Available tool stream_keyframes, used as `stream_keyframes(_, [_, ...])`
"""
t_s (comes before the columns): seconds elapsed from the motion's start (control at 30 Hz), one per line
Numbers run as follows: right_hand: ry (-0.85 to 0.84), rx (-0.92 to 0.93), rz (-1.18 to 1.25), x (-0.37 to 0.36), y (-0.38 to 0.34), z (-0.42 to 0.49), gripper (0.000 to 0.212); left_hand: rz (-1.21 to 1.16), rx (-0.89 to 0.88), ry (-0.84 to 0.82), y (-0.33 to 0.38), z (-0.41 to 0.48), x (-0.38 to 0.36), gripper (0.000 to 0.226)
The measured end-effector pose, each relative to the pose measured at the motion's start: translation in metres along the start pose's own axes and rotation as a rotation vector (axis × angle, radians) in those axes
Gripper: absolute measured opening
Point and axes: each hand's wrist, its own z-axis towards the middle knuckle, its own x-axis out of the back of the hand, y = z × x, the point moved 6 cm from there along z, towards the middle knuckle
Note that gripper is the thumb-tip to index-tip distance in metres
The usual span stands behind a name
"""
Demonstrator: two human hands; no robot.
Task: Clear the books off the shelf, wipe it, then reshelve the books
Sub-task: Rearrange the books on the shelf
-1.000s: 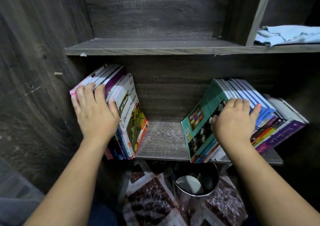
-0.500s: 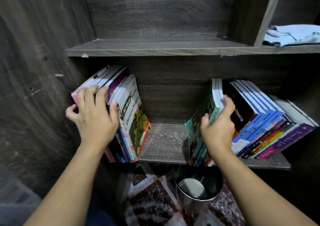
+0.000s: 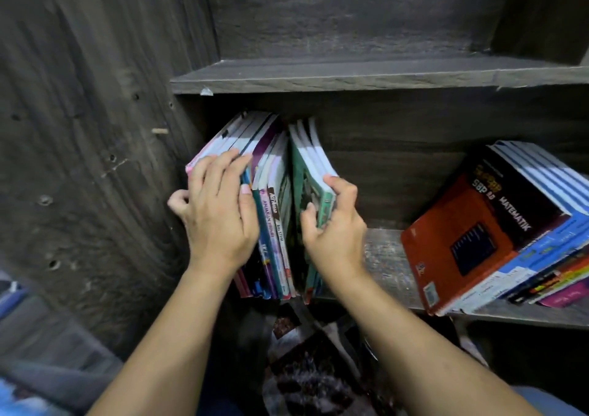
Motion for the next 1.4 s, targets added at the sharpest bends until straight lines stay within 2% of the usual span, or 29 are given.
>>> stream_keyframes(0.07, [-0.122, 0.027, -0.029, -0.021, -0.010, -0.004, 0.054, -0.021, -0.001, 0.002, -0.001, 0.000, 0.001, 0.042])
stream_keyframes(0.17, [-0.395, 0.010, -0.009, -0.037, 0.000, -0.001, 0.058, -0.054, 0.014, -0.009, -0.005, 0.001, 0.001, 0.042])
stream_keyframes(0.27, [-0.621, -0.037, 0.090, -0.033, 0.017, -0.009, 0.090, -0.082, 0.013, -0.023, -0.008, 0.002, 0.003, 0.039])
stream_keyframes(0.33, [-0.787, -0.117, -0.042, -0.037, 0.037, -0.024, 0.109, -0.085, 0.009, -0.029, -0.008, 0.001, 0.002, 0.037])
stream_keyframes(0.4, [-0.944, -0.250, -0.174, -0.045, 0.059, -0.040, 0.119, -0.082, 0.006, -0.026, -0.006, 0.001, 0.002, 0.036])
stream_keyframes(0.47, [-1.023, -0.357, -0.216, -0.052, 0.069, -0.052, 0.128, -0.077, 0.018, -0.019, -0.005, 0.000, 0.000, 0.037])
stream_keyframes(0.53, [-1.023, -0.388, -0.215, -0.058, 0.071, -0.060, 0.131, -0.069, 0.034, -0.007, -0.003, 0.000, -0.001, 0.038])
stream_keyframes(0.67, [-0.951, -0.367, -0.224, -0.065, 0.076, -0.061, 0.121, -0.039, 0.047, 0.012, -0.002, -0.001, -0.002, 0.038])
stream_keyframes(0.8, [-0.973, -0.333, -0.239, -0.064, 0.084, -0.059, 0.126, 0.046, 0.041, -0.046, 0.000, -0.005, -0.010, 0.047])
stream_keyframes(0.87, [-1.017, -0.257, -0.366, -0.058, 0.085, -0.053, 0.128, 0.141, 0.052, -0.091, 0.003, -0.009, -0.015, 0.058])
stream_keyframes(0.93, [-1.000, -0.105, -0.629, -0.045, 0.082, -0.039, 0.122, 0.223, 0.058, -0.126, 0.005, -0.010, -0.019, 0.070])
stream_keyframes(1.0, [-0.941, 0.005, -0.821, -0.027, 0.073, -0.023, 0.104, 0.233, 0.045, -0.142, 0.007, -0.011, -0.021, 0.080])
stream_keyframes(1.1, [-0.820, 0.004, -0.897, 0.008, 0.061, -0.001, 0.079, 0.168, 0.038, -0.146, 0.007, -0.010, -0.021, 0.100])
stream_keyframes(1.17, [-0.723, -0.014, -0.942, 0.035, 0.058, 0.012, 0.074, 0.161, 0.037, -0.140, 0.009, -0.010, -0.020, 0.106])
stream_keyframes(1.33, [-0.447, -0.154, -1.137, 0.118, 0.069, 0.039, 0.070, 0.129, 0.076, -0.138, 0.013, -0.008, -0.019, 0.100])
stream_keyframes(1.4, [-0.400, -0.227, -1.184, 0.146, 0.077, 0.046, 0.073, 0.113, 0.094, -0.138, 0.014, -0.009, -0.019, 0.099])
